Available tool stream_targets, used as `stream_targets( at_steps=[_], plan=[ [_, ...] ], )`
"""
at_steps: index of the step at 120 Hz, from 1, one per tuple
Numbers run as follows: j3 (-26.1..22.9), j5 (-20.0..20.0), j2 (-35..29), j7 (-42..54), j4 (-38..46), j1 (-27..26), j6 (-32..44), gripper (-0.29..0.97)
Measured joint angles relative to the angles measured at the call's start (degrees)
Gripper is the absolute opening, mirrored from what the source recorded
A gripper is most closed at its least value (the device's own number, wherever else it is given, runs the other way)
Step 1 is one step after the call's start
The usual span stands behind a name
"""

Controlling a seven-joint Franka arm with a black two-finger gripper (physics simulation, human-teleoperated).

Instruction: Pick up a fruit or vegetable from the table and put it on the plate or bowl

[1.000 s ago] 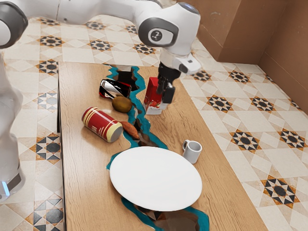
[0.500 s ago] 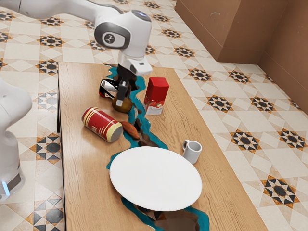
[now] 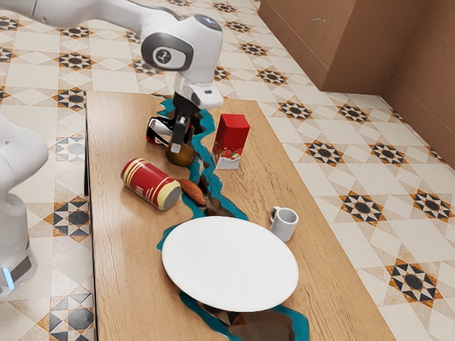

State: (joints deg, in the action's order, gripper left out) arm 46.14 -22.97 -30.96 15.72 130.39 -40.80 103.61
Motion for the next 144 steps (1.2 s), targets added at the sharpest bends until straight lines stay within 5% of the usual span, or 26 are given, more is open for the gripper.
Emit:
stream_targets(
  at_steps=[144],
  plan=[
    [8.62, 0.90, 3.53, 3.34, 4.39, -5.67, 12.62, 0.68]
  ],
)
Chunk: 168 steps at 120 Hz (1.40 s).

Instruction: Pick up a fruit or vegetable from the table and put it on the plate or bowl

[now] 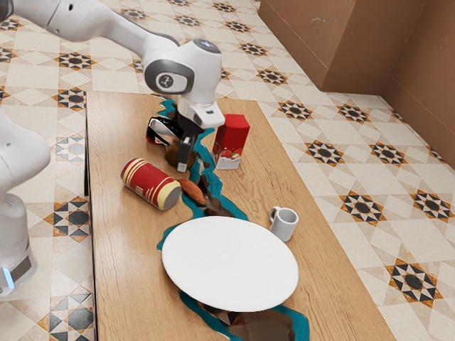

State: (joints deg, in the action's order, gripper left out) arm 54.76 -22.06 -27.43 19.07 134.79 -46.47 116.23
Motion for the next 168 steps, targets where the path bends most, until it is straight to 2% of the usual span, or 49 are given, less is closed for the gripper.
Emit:
stream_targets(
  at_steps=[18, 29, 33, 39, 43, 57, 68, 76, 85, 94, 107, 116, 134, 156, 168],
  plan=[
    [-0.14, 0.84, -0.03, 0.09, 0.93, 1.64, 1.17, 0.68],
    [0.13, 0.98, -0.30, 0.13, 1.33, 2.76, 1.51, 0.59],
    [0.55, 0.98, -0.35, 0.13, 1.38, 2.84, 1.63, 0.54],
    [1.21, 0.87, -0.41, 0.08, 1.42, 2.85, 1.80, 0.36],
    [1.45, 0.85, -0.44, -0.01, 1.43, 2.83, 1.90, 0.29],
    [0.46, 1.04, -0.42, -0.38, 1.46, 2.76, 2.01, 0.21],
    [-2.50, 1.31, -0.60, -0.67, 1.28, 3.07, 1.93, 0.23],
    [-7.86, 1.72, -0.86, -0.83, 0.86, 5.93, 1.46, 0.24],
    [-16.28, 2.04, -1.27, -0.94, -1.20, 10.93, 0.21, 0.24],
    [-20.11, 2.27, 0.36, -1.00, -6.27, 9.96, -1.36, 0.25],
    [-20.75, 4.39, 8.96, -1.02, -14.72, 4.08, -2.83, 0.26],
    [-21.06, 6.76, 12.97, -1.03, -17.41, 0.81, -3.37, 0.25],
    [-21.59, 9.51, 14.27, -1.05, -17.88, -6.37, -4.81, 0.25],
    [-22.31, 11.07, 14.59, -1.09, -17.96, -7.87, -5.82, 0.25],
    [-22.84, 11.64, 14.57, -0.93, -17.99, -7.83, -6.17, 0.46]
  ],
)
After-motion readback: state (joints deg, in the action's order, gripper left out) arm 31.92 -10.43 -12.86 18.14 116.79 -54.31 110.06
